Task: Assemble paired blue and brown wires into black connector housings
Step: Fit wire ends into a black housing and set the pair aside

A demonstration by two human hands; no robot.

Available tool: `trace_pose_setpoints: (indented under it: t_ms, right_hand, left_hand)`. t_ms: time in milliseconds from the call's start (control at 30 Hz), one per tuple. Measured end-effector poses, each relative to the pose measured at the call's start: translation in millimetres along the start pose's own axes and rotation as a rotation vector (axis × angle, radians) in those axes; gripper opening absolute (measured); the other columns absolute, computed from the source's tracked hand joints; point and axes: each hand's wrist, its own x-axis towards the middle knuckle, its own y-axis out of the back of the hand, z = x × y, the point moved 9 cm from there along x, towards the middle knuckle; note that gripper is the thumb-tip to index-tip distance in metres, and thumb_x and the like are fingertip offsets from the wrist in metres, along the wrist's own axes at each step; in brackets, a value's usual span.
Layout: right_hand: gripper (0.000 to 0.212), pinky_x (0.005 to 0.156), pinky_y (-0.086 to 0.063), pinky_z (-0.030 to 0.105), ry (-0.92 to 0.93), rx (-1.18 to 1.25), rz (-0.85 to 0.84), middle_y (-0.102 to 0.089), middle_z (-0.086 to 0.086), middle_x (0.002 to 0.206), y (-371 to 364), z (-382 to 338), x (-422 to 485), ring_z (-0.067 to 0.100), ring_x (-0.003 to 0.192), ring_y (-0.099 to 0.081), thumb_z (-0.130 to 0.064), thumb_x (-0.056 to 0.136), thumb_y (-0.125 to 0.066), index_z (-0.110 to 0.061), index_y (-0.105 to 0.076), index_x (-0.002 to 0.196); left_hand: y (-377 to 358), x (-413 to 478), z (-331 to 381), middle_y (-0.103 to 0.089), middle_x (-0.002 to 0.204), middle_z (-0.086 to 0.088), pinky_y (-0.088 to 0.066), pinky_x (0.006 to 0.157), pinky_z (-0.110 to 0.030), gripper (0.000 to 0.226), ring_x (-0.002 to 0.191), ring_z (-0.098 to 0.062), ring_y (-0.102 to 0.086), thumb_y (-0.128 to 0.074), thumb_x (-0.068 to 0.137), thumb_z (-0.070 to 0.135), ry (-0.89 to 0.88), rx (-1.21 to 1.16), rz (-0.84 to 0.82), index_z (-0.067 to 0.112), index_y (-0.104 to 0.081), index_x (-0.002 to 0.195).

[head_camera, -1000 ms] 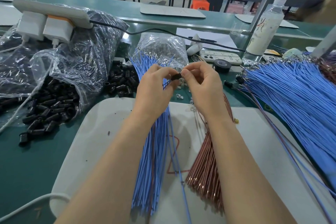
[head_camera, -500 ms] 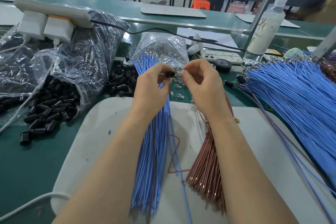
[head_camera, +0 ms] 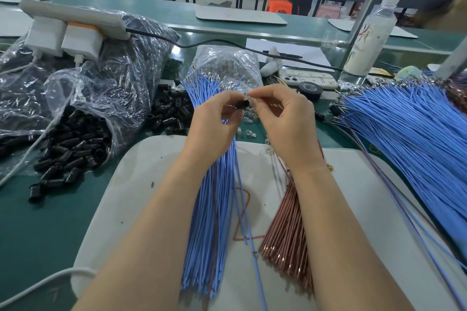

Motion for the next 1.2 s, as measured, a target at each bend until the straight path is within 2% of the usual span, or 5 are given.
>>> trace_pose_setpoints:
  t_ms: [233, 400, 833, 1067, 1200]
  right_hand:
    - [0.015, 0.078, -0.05, 0.013, -0.008, -0.035, -0.038, -0.071, -0.001, 0.089, -1.2, 1.1, 0.3, 0.004, 0.081, -0.064, -0.004, 0.087, -0.063, -0.01, -0.073, 0.097]
    - [0.016, 0.079, -0.05, 0.014, -0.022, -0.042, -0.067, -0.069, -0.005, 0.087, -3.5, 5.7, 0.4, 0.005, 0.081, -0.064, -0.004, 0.087, -0.063, -0.012, -0.073, 0.097]
    - [0.009, 0.065, -0.053, 0.019, -0.445, 0.481, -0.044, -0.069, -0.001, 0.068, -17.1, 55.3, -8.0, 0.008, 0.064, -0.066, -0.01, 0.089, -0.065, -0.014, -0.066, 0.081]
    - [0.013, 0.069, -0.054, 0.021, -0.518, 0.602, -0.021, -0.066, 0.005, 0.072, -29.3, 65.1, -12.0, 0.012, 0.068, -0.063, -0.004, 0.09, -0.062, -0.01, -0.065, 0.079]
    - [0.014, 0.08, -0.055, 0.031, -0.519, 0.608, -0.024, -0.066, 0.005, 0.074, -32.5, 66.2, -12.9, 0.018, 0.075, -0.064, -0.006, 0.09, -0.062, -0.012, -0.065, 0.078]
  left_hand:
    - [1.3, -1.0, 3.8, -0.064, 0.093, 0.007, -0.042, 0.075, -0.004, 0.026, 0.079, -0.001, -0.057, -0.056, 0.089, 0.002, -0.04, 0.091, 0.003, 0.016, -0.066, 0.109]
    - [-3.3, -1.6, 9.3, -0.064, 0.101, -0.002, -0.037, 0.08, -0.02, 0.027, 0.09, -0.02, -0.052, -0.058, 0.091, 0.008, -0.135, 0.293, -0.019, 0.016, -0.066, 0.115]
    - [-3.8, -2.6, -2.9, -0.066, 0.081, 0.008, -0.04, 0.067, -0.003, 0.012, 0.076, -0.01, -0.064, -0.06, 0.09, 0.014, -0.015, 0.118, -0.065, 0.017, -0.068, 0.099]
    - [-6.7, -2.7, 2.2, -0.069, 0.08, -0.005, -0.05, 0.078, -0.033, 0.011, 0.078, -0.023, -0.064, -0.06, 0.089, 0.011, -0.04, 0.141, -0.054, 0.01, -0.068, 0.096]
    - [-5.1, -3.6, 3.1, -0.069, 0.081, -0.004, -0.049, 0.078, -0.032, 0.01, 0.078, -0.021, -0.064, -0.06, 0.089, 0.01, -0.055, 0.17, -0.044, 0.009, -0.068, 0.095]
